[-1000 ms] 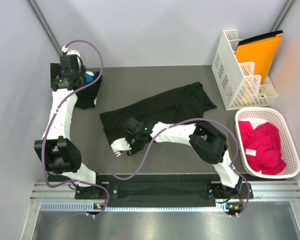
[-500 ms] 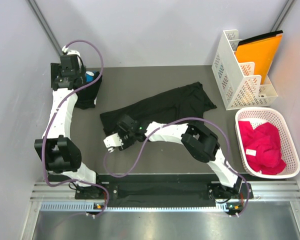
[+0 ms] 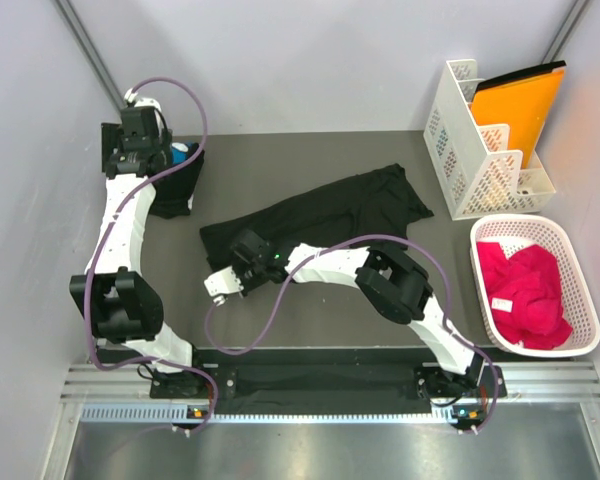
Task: Fold and stack the t-shirts
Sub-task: Fold the tshirt
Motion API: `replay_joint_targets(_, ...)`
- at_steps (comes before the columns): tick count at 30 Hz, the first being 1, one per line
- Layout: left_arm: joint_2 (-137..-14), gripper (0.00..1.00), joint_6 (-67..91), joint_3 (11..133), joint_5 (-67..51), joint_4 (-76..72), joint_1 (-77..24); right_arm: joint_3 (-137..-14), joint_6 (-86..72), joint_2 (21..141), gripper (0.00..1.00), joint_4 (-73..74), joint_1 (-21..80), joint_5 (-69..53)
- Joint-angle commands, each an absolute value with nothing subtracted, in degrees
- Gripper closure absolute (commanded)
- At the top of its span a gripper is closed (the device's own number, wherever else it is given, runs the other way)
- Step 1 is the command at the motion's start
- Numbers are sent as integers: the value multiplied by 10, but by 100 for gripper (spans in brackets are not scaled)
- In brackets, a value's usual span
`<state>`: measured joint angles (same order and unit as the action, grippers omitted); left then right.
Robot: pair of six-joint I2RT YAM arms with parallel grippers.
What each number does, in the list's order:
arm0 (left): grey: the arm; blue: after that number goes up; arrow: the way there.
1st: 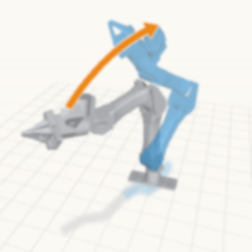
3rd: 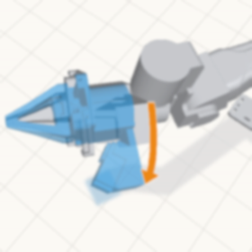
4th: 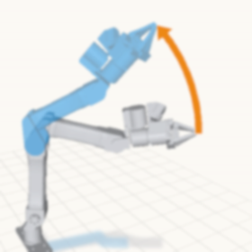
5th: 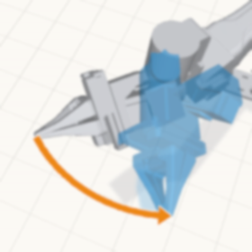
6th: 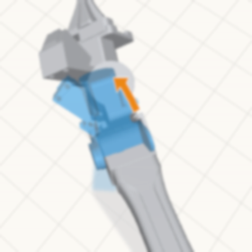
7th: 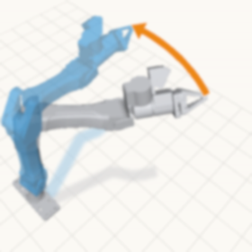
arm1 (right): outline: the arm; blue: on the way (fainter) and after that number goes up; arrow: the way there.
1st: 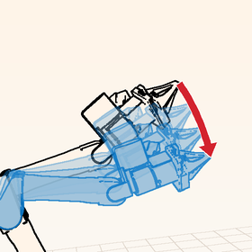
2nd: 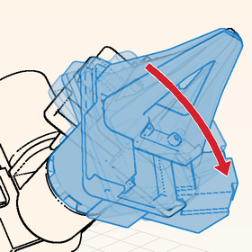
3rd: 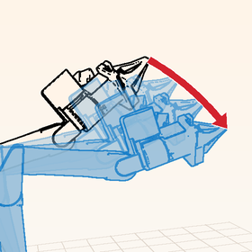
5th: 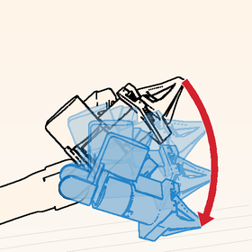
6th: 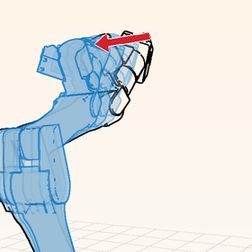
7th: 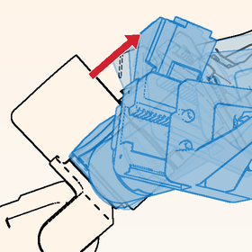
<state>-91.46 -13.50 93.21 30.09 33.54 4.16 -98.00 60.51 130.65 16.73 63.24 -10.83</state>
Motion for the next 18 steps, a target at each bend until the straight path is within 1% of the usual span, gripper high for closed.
replay_joint_targets(1,-908,1,-142,952,302,297,44,-976,601,1316,100,242,634,-134)
replay_joint_targets(4,-904,1,-152,941,303,281,44,-966,599,1298,100,285,632,-154)
replay_joint_targets(9,-900,1,-164,938,301,270,44,-910,599,1239,100,332,631,-192)
replay_joint_targets(13,-902,1,-172,938,294,259,44,-863,595,1190,100,349,631,-206)
replay_joint_targets(18,-911,1,-172,957,280,255,44,-810,580,1158,100,350,631,-226)
